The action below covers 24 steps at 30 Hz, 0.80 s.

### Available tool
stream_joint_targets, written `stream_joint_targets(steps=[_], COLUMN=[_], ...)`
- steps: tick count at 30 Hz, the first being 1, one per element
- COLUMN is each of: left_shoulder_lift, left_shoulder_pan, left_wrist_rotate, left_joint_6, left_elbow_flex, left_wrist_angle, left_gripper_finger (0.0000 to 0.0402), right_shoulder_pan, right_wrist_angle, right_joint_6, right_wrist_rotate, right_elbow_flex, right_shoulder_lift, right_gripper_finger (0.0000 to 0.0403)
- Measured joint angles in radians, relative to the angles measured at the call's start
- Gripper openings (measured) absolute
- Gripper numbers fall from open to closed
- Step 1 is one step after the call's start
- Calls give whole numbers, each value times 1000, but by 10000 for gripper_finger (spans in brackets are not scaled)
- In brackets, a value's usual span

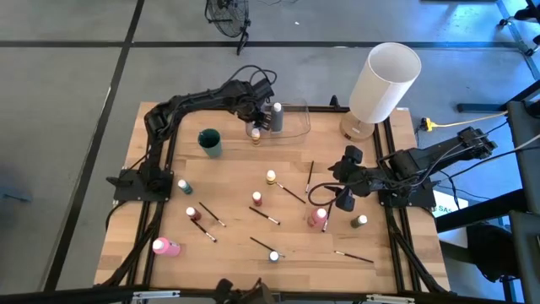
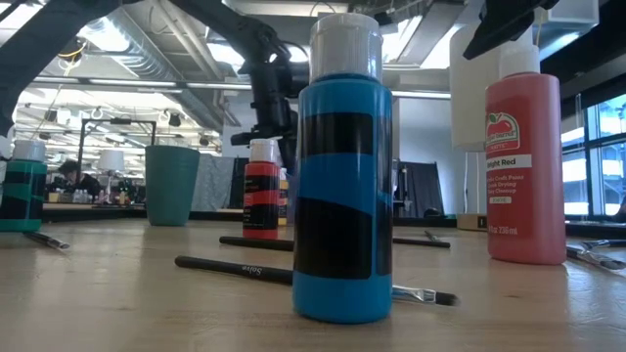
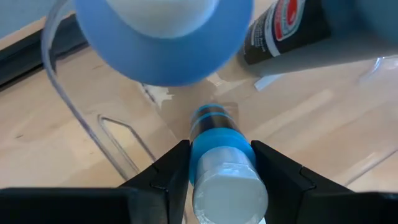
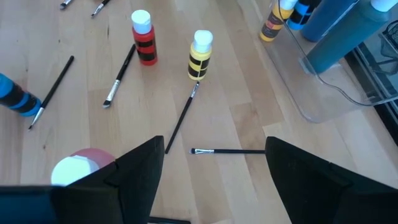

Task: Pick & Place Paint Supplies
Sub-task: Put the blue paint bottle into the transparent bin

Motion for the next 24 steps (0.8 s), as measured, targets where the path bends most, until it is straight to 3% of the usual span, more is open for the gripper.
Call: stream_joint_targets(steps=[24], left_shoulder_lift=[0], left_shoulder_pan=[0], left_wrist_rotate=[-14], left_joint_6=[47], left_elbow_flex=[-2], left_wrist_angle=[-36], left_gripper_finger=[146], right_shoulder_pan=[0], right_wrist_angle=[16], right_joint_6=[5], right_wrist_rotate=[-27], right_elbow_flex=[0], right_shoulder_lift=[73], right_gripper_finger=[284])
